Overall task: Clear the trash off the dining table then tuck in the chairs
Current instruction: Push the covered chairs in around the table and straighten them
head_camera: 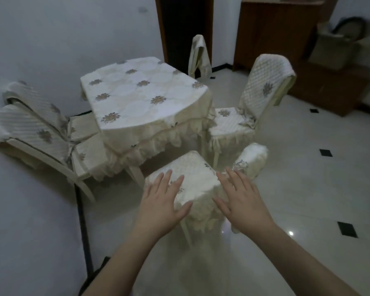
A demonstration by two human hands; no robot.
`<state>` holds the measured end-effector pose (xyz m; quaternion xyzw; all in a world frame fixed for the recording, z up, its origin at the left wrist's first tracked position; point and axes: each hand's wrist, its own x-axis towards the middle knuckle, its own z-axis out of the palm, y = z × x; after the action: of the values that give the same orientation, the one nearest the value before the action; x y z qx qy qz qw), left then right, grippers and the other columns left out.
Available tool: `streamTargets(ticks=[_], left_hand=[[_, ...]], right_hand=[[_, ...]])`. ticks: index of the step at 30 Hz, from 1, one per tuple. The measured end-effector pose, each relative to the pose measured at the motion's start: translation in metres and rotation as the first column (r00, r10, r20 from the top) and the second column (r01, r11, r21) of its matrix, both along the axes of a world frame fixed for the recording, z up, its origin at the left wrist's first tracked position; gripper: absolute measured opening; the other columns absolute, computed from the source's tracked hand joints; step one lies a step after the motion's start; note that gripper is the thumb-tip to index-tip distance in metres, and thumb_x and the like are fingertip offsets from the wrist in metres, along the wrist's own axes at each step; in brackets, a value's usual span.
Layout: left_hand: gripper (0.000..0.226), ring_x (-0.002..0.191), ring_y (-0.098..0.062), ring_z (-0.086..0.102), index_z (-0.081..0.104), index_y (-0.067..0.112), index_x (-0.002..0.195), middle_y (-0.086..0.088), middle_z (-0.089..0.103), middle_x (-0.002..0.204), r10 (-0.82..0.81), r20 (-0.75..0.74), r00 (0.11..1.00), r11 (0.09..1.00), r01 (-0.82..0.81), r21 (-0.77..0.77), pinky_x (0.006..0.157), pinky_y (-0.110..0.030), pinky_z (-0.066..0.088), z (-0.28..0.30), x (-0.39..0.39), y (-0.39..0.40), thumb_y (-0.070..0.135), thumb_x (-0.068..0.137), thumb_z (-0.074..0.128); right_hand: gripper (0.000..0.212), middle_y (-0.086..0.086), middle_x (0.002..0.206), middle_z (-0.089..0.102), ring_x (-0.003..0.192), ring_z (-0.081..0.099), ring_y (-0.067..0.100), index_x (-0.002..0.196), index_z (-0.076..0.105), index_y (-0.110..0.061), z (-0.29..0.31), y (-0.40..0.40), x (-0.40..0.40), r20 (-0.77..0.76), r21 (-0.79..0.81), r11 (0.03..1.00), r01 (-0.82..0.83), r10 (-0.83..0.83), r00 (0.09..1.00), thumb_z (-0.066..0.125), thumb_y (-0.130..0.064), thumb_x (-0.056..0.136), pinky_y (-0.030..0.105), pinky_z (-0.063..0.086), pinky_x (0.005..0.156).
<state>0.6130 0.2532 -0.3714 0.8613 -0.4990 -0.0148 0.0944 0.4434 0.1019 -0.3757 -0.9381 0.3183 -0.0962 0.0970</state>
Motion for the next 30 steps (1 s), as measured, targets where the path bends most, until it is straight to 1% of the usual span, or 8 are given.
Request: streamTargets(ticks=[3, 8, 15, 19, 22, 24, 27, 30], left_hand=[[0.080, 0.149, -0.021, -0.001, 0.016, 0.040, 0.151, 0.001, -0.007, 0.162, -0.019, -0.002, 1.000, 0.999, 0.019, -0.034, 0.116, -0.042, 0.015, 0.002, -0.039, -0.043, 0.075, 0.080, 0.023], [0.084, 0.149, -0.019, -0.009, 0.010, 0.041, 0.151, 0.002, -0.017, 0.161, -0.054, 0.024, 0.998, 0.999, 0.054, 0.005, 0.118, -0.043, 0.011, 0.007, -0.078, -0.091, 0.078, 0.076, 0.014], [0.086, 0.148, -0.019, -0.010, 0.011, 0.039, 0.151, 0.000, -0.014, 0.161, -0.063, 0.019, 0.998, 0.995, 0.061, 0.076, 0.118, -0.044, 0.012, -0.006, -0.082, -0.116, 0.078, 0.074, 0.015], [0.085, 0.149, -0.022, -0.003, 0.017, 0.037, 0.150, -0.002, -0.006, 0.162, -0.040, 0.006, 0.999, 0.998, 0.039, 0.044, 0.118, -0.048, 0.017, -0.021, -0.069, -0.133, 0.077, 0.075, 0.020], [0.076, 0.147, -0.025, 0.016, 0.038, 0.032, 0.144, -0.004, 0.016, 0.161, -0.019, -0.014, 1.000, 0.993, 0.017, -0.118, 0.111, -0.053, 0.029, -0.030, -0.058, -0.149, 0.070, 0.078, 0.036], [0.073, 0.145, -0.026, 0.023, 0.043, 0.031, 0.141, -0.005, 0.023, 0.159, 0.009, -0.017, 1.000, 0.982, -0.011, -0.186, 0.107, -0.054, 0.032, -0.036, -0.050, -0.158, 0.069, 0.079, 0.042], [0.074, 0.146, -0.027, 0.020, 0.041, 0.033, 0.142, -0.004, 0.022, 0.159, 0.042, -0.015, 0.999, 0.984, -0.044, -0.171, 0.108, -0.056, 0.032, -0.048, -0.040, -0.165, 0.072, 0.080, 0.041], [0.076, 0.147, -0.027, 0.015, 0.037, 0.033, 0.144, -0.004, 0.019, 0.160, 0.076, -0.046, 0.996, 0.992, -0.080, -0.096, 0.111, -0.056, 0.027, -0.059, -0.033, -0.170, 0.073, 0.079, 0.037]], right_hand=[[0.070, 0.008, 0.153, 0.033, 0.142, 0.027, 0.028, 0.147, 0.034, -0.023, 0.000, -0.032, -0.041, -0.022, 0.018, 1.000, 0.005, -0.004, 1.000, 0.023, -0.060, 0.088, 0.044, 0.025, 0.113], [0.068, 0.011, 0.145, 0.045, 0.133, 0.041, 0.031, 0.145, 0.039, -0.019, 0.001, -0.066, -0.080, -0.009, -0.001, 1.000, 0.019, -0.019, 1.000, 0.033, -0.056, 0.089, 0.046, 0.035, 0.107], [0.065, 0.008, 0.156, 0.025, 0.144, 0.020, 0.028, 0.151, 0.023, -0.023, -0.009, -0.106, -0.084, 0.036, 0.016, 1.000, 0.023, -0.023, 0.999, 0.047, -0.045, 0.094, 0.040, 0.015, 0.116], [0.065, 0.009, 0.154, 0.030, 0.143, 0.024, 0.027, 0.149, 0.030, -0.021, -0.011, -0.125, -0.072, 0.048, 0.004, 1.000, 0.003, -0.003, 0.999, 0.052, -0.042, 0.092, 0.042, 0.019, 0.115], [0.065, 0.009, 0.151, 0.037, 0.140, 0.031, 0.028, 0.147, 0.035, -0.020, -0.018, -0.138, -0.062, 0.020, -0.015, 1.000, -0.016, 0.017, 1.000, 0.055, -0.041, 0.089, 0.042, 0.024, 0.113], [0.063, 0.008, 0.149, 0.040, 0.139, 0.034, 0.027, 0.145, 0.037, -0.021, -0.022, -0.146, -0.053, 0.004, -0.022, 0.999, -0.039, 0.039, 0.999, 0.050, -0.045, 0.088, 0.041, 0.026, 0.112], [0.062, 0.009, 0.144, 0.047, 0.134, 0.041, 0.029, 0.141, 0.043, -0.020, -0.032, -0.160, -0.036, 0.015, -0.024, 0.998, -0.064, 0.064, 0.998, 0.046, -0.047, 0.085, 0.042, 0.033, 0.108], [0.065, 0.013, 0.142, 0.049, 0.131, 0.044, 0.033, 0.139, 0.046, -0.016, -0.044, -0.170, -0.019, 0.026, -0.024, 0.996, -0.086, 0.086, 0.996, 0.064, -0.041, 0.083, 0.046, 0.037, 0.105]])
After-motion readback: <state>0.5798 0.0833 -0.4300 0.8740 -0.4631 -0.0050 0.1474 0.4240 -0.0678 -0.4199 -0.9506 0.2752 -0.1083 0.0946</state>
